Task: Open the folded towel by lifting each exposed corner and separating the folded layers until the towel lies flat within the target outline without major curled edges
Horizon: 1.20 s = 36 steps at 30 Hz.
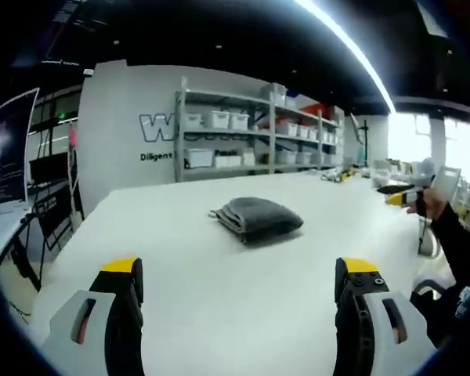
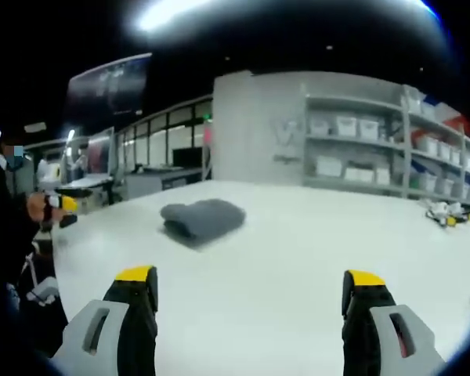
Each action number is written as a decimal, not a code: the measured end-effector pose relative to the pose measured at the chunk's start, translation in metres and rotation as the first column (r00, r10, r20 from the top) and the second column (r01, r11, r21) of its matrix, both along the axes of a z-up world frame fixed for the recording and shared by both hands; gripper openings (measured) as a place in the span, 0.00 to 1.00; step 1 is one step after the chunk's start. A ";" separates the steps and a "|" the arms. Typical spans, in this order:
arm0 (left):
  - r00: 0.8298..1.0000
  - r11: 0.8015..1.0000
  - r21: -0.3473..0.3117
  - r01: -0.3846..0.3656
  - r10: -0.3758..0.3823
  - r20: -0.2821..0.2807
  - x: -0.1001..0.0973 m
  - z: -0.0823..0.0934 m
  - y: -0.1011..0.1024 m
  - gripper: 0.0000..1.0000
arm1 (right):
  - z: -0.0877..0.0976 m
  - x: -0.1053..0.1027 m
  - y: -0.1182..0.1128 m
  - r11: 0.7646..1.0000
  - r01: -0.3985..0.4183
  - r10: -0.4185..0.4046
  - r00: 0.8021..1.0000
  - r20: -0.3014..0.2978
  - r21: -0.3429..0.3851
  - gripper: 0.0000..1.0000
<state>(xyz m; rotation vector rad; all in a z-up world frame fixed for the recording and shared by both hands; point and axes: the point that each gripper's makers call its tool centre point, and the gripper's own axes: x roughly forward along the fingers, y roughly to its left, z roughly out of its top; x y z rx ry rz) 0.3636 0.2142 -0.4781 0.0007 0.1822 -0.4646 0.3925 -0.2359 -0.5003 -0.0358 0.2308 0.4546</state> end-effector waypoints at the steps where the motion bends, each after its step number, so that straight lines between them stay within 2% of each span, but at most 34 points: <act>1: 1.000 0.999 -0.033 0.008 -0.008 0.001 0.000 0.004 -0.002 1.00 | 0.002 0.000 0.000 1.000 -0.003 0.003 1.000 -0.001 0.001 1.00; 2: 1.000 0.999 -0.051 0.014 -0.014 -0.001 0.001 0.007 -0.002 1.00 | 0.003 0.000 0.001 1.000 -0.006 0.006 1.000 0.001 -0.003 1.00; 4: 1.000 0.999 -0.046 0.019 -0.019 -0.004 0.005 0.006 0.000 1.00 | 0.007 0.001 0.002 1.000 -0.008 0.008 1.000 0.007 -0.022 1.00; 6: 0.999 1.000 0.004 -0.004 0.004 -0.034 0.011 -0.003 0.006 1.00 | 0.013 0.002 0.002 0.999 -0.011 0.011 1.000 0.017 -0.038 1.00; 9: 0.999 1.000 0.012 0.001 0.000 -0.047 0.013 -0.004 0.006 1.00 | 0.021 0.004 0.002 0.999 -0.023 0.024 0.999 0.024 -0.047 1.00; 12: 0.999 1.000 -0.001 0.016 -0.016 -0.049 0.011 0.002 0.000 1.00 | 0.028 0.005 0.000 0.998 -0.028 0.029 0.999 0.026 -0.055 1.00; 14: 0.999 1.000 0.013 0.014 -0.013 -0.053 0.009 0.005 0.000 1.00 | 0.032 0.005 -0.003 0.998 -0.021 0.023 0.999 0.033 -0.059 1.00; 23: 0.999 0.999 0.034 0.018 -0.017 -0.028 0.002 0.023 0.001 1.00 | 0.035 0.002 -0.007 0.997 -0.018 0.020 0.999 0.029 -0.079 1.00; 29: 0.999 0.999 0.015 0.042 -0.042 -0.025 0.006 0.034 -0.002 1.00 | 0.045 0.001 -0.010 0.997 -0.018 0.021 0.999 0.040 -0.080 1.00; 33: 0.999 0.995 0.095 0.026 -0.023 -0.029 0.008 0.031 0.003 1.00 | 0.043 0.001 -0.014 0.995 -0.012 0.015 0.999 0.034 -0.096 1.00; 36: 0.999 0.995 0.093 0.027 -0.025 -0.030 0.007 0.032 0.003 1.00 | 0.043 0.000 -0.015 0.995 -0.013 0.016 0.999 0.029 -0.104 1.00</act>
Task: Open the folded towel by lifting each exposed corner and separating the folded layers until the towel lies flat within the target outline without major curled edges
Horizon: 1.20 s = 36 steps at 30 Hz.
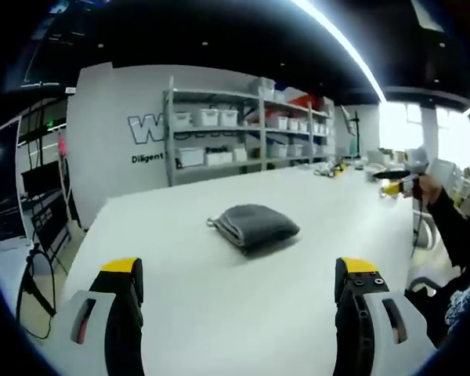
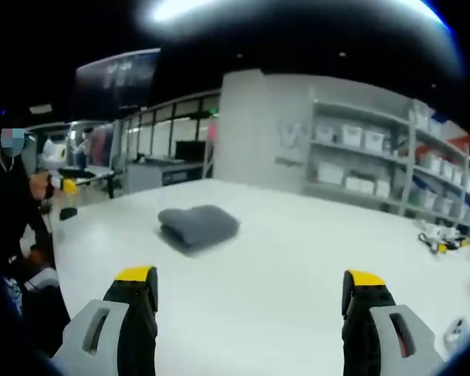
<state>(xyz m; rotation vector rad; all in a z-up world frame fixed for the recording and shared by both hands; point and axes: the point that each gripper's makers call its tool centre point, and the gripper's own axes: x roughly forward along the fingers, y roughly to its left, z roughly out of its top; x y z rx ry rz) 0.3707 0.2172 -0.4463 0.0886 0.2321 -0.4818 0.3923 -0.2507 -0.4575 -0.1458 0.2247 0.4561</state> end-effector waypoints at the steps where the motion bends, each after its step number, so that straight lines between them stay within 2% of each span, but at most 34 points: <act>1: 1.000 1.000 -0.007 0.002 -0.002 0.000 -0.001 0.001 0.000 1.00 | 0.001 0.000 0.000 1.000 -0.001 0.001 1.000 0.001 -0.003 1.00; 9: 1.000 1.000 -0.004 0.018 -0.018 0.005 -0.003 0.010 -0.002 1.00 | 0.018 0.007 0.001 0.999 -0.022 0.023 1.000 0.010 -0.026 1.00; 13: 0.998 0.998 0.022 0.060 -0.059 -0.032 -0.003 0.009 -0.009 1.00 | 0.026 0.011 0.003 0.998 -0.030 0.031 0.999 0.015 -0.056 1.00; 19: 0.998 0.997 0.040 0.064 -0.062 -0.033 0.000 0.014 -0.011 1.00 | 0.033 0.012 0.005 0.996 -0.042 0.044 0.999 0.023 -0.072 1.00; 25: 0.997 0.997 0.043 0.071 -0.070 -0.022 0.008 0.031 -0.011 1.00 | 0.038 0.016 0.003 0.994 -0.040 0.042 0.999 0.017 -0.099 1.00; 32: 0.997 0.994 0.076 0.077 -0.077 -0.008 0.015 0.053 -0.013 1.00 | 0.058 0.022 0.005 0.985 -0.059 0.063 0.998 0.018 -0.161 1.00; 36: 0.997 0.993 0.085 0.080 -0.080 -0.006 0.016 0.058 -0.014 1.00 | 0.071 0.024 0.006 0.982 -0.066 0.072 0.997 0.029 -0.178 1.00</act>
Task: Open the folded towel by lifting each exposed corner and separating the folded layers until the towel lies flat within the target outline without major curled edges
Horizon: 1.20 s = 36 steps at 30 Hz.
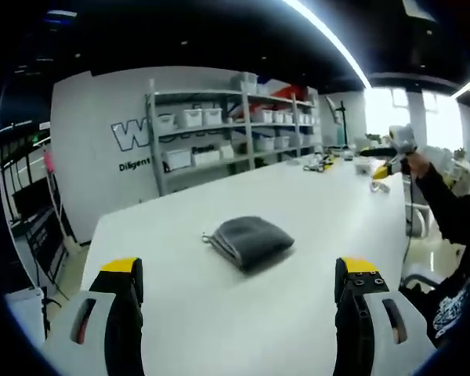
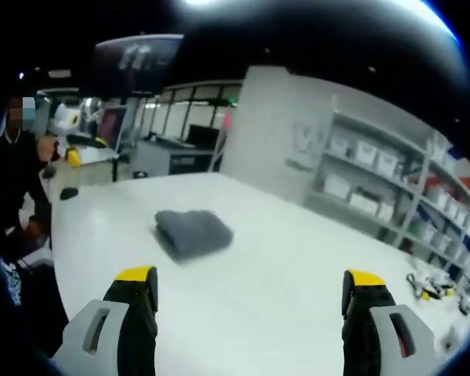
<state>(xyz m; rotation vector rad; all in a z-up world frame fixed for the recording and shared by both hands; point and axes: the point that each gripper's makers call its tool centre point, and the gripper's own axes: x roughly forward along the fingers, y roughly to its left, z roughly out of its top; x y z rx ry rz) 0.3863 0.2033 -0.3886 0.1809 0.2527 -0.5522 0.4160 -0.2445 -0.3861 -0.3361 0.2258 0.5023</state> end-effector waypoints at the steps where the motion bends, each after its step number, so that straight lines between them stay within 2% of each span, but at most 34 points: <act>1: 1.000 1.000 -0.001 0.003 -0.003 -0.001 0.000 0.002 -0.001 1.00 | 0.003 0.001 0.000 1.000 -0.003 0.003 1.000 0.003 -0.002 1.00; 12: 1.000 1.000 0.023 0.004 -0.005 0.013 0.007 0.027 -0.006 1.00 | 0.031 0.009 0.004 0.999 -0.030 0.030 1.000 0.008 -0.043 1.00; 15: 1.000 1.000 0.022 0.005 -0.005 0.015 0.007 0.031 -0.009 1.00 | 0.036 0.012 0.004 0.996 -0.037 0.038 0.999 0.008 -0.079 1.00; 20: 1.000 0.999 0.043 0.018 -0.018 -0.001 0.009 0.036 -0.012 1.00 | 0.044 0.018 0.008 0.991 -0.069 0.068 0.998 -0.017 -0.111 1.00; 25: 0.996 0.997 0.009 0.079 -0.078 -0.045 0.002 0.045 -0.029 1.00 | 0.051 0.023 0.011 0.984 -0.089 0.084 0.996 -0.035 -0.152 1.00; 36: 0.998 0.995 0.073 0.065 -0.063 -0.020 0.015 0.073 -0.028 1.00 | 0.077 0.037 0.029 0.969 -0.160 0.150 0.986 -0.070 -0.188 1.00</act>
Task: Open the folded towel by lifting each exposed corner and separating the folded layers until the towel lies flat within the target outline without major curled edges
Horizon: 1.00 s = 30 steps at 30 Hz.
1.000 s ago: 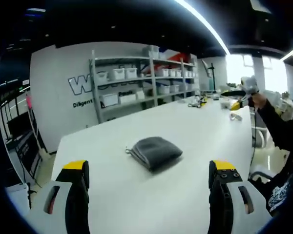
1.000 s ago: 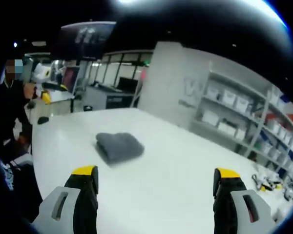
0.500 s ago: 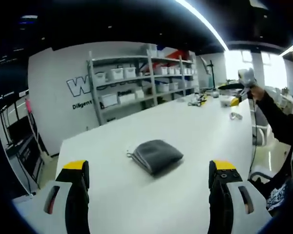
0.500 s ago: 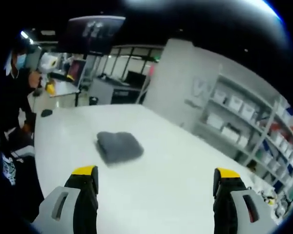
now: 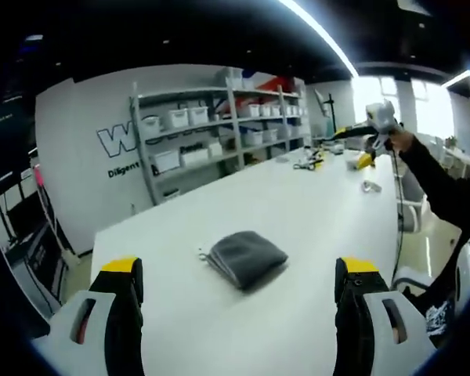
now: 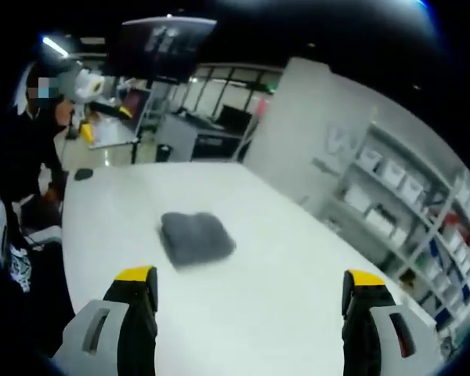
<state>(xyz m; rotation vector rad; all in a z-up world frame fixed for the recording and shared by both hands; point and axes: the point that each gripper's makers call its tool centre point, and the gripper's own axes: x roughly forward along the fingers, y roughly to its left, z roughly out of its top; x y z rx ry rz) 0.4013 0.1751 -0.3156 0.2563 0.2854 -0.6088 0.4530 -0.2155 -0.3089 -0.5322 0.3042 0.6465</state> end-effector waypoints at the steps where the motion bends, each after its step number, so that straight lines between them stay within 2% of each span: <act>1: 1.000 1.000 0.000 0.000 0.000 0.005 0.002 0.004 0.000 1.00 | 0.001 0.000 0.002 1.000 -0.011 0.011 1.000 -0.009 -0.003 1.00; 3: 1.000 1.000 0.001 -0.001 0.001 0.014 0.006 0.010 0.000 1.00 | 0.003 0.002 0.009 0.998 -0.059 0.060 0.997 -0.053 0.005 1.00; 5: 1.000 1.000 0.003 -0.001 0.001 0.019 0.011 0.017 0.001 1.00 | 0.008 0.010 0.009 0.998 -0.055 0.055 0.996 -0.074 0.001 1.00; 9: 0.999 1.000 0.018 -0.021 0.020 0.035 0.027 0.030 0.009 1.00 | 0.013 0.024 0.003 0.996 -0.040 0.032 0.995 -0.091 -0.084 1.00; 14: 0.999 0.999 0.018 -0.033 0.032 0.021 0.038 0.028 0.010 1.00 | 0.024 0.043 0.007 0.995 -0.046 0.036 0.993 -0.113 -0.093 1.00; 20: 1.000 1.000 0.024 -0.003 0.003 0.003 0.033 0.022 -0.001 1.00 | 0.030 0.065 0.007 0.992 -0.045 0.028 0.990 -0.142 -0.120 1.00; 27: 1.000 0.999 0.052 0.003 -0.004 0.012 0.038 0.050 0.000 1.00 | 0.045 0.078 0.013 0.986 -0.074 0.051 0.986 -0.158 -0.147 1.00; 30: 1.000 0.998 0.057 -0.009 0.008 0.020 0.047 0.062 0.004 1.00 | 0.049 0.084 0.020 0.982 -0.087 0.062 0.987 -0.149 -0.167 1.00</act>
